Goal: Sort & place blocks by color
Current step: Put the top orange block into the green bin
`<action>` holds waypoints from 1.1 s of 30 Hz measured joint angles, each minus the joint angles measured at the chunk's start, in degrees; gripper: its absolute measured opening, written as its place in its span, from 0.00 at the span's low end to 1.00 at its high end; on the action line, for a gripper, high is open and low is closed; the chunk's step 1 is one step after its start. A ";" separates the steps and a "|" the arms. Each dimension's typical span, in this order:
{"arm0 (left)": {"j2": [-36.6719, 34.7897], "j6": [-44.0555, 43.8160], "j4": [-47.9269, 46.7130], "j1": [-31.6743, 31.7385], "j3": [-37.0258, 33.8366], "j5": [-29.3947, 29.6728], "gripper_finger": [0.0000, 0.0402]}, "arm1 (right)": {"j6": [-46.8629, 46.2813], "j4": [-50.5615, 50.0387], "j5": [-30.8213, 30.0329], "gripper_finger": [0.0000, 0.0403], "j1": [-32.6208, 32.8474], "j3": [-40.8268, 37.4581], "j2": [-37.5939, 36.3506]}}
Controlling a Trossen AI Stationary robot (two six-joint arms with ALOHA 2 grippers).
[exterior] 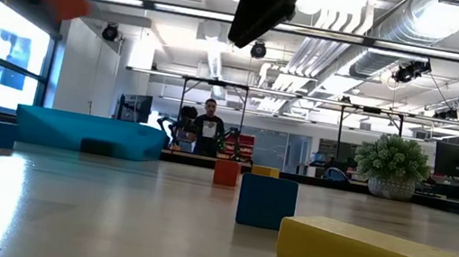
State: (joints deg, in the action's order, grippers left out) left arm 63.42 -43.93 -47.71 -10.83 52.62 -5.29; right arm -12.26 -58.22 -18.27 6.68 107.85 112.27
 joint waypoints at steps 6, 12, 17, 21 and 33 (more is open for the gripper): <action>0.27 -6.98 -7.18 -10.40 -0.27 3.29 0.09 | -3.42 -0.68 4.34 0.41 -2.31 0.00 0.00; 0.28 -13.39 -7.60 -18.33 -0.35 3.64 0.09 | -6.92 -3.56 8.38 0.41 -5.71 0.00 0.00; 0.28 -16.15 -7.86 -24.48 -0.35 3.64 0.09 | -8.73 -7.47 11.66 0.41 -8.92 0.00 0.00; 0.28 -19.17 -7.86 -28.67 -0.35 3.62 0.11 | -10.14 -11.42 13.65 0.41 -11.15 -0.02 0.00; 0.33 -25.10 -7.98 -32.15 -0.35 4.08 0.24 | -10.34 -16.45 18.96 0.41 -15.70 -0.02 3.19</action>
State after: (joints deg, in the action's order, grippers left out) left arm 63.75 -69.03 -55.69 -42.98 52.27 -1.21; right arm -22.60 -74.67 0.69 -9.01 107.83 115.46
